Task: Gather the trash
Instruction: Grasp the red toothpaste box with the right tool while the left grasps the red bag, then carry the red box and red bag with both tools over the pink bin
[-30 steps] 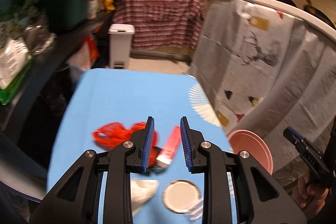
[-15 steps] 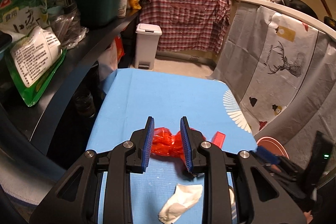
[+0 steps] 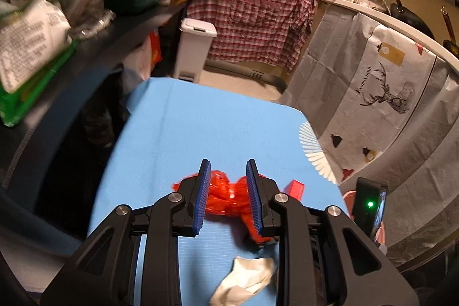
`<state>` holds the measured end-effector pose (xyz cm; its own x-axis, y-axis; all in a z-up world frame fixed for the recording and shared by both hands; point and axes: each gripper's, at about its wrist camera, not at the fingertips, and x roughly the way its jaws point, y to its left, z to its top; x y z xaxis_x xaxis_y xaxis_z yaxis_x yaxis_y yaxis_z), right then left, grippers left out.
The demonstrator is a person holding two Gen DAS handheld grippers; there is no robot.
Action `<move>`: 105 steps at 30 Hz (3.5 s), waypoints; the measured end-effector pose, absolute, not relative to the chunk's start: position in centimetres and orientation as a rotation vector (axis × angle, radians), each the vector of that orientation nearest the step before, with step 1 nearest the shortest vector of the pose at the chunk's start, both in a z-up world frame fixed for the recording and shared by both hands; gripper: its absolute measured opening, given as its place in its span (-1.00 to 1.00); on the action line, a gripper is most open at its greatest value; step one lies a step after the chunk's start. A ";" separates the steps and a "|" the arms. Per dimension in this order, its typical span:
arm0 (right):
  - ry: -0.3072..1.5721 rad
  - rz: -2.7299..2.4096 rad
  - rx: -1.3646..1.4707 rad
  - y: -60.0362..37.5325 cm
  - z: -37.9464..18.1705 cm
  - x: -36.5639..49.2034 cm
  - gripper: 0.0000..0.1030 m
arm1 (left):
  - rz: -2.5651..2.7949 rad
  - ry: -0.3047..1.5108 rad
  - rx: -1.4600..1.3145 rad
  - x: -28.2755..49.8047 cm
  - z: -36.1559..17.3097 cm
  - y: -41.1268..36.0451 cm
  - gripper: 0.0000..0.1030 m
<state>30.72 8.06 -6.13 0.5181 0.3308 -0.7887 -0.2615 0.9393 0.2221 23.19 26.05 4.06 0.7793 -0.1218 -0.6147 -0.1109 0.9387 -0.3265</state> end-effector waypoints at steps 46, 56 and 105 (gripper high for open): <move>0.739 0.378 0.002 -9.9 3.5 24.1 -0.47 | -0.011 0.701 -0.117 23.0 3.9 17.4 -0.83; 0.686 0.367 0.047 -12.2 4.0 22.6 -0.47 | -0.013 0.666 -0.099 20.5 5.5 15.6 -0.83; 0.642 0.194 0.107 -21.5 5.8 22.0 -0.47 | -0.165 0.650 -0.039 20.6 5.8 5.9 -0.83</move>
<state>21.98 -21.51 5.80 0.7837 0.2121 -0.5838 -0.1460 0.9765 0.1588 20.65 5.94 5.79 0.7835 -0.1651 -0.5991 0.1408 0.9862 -0.0877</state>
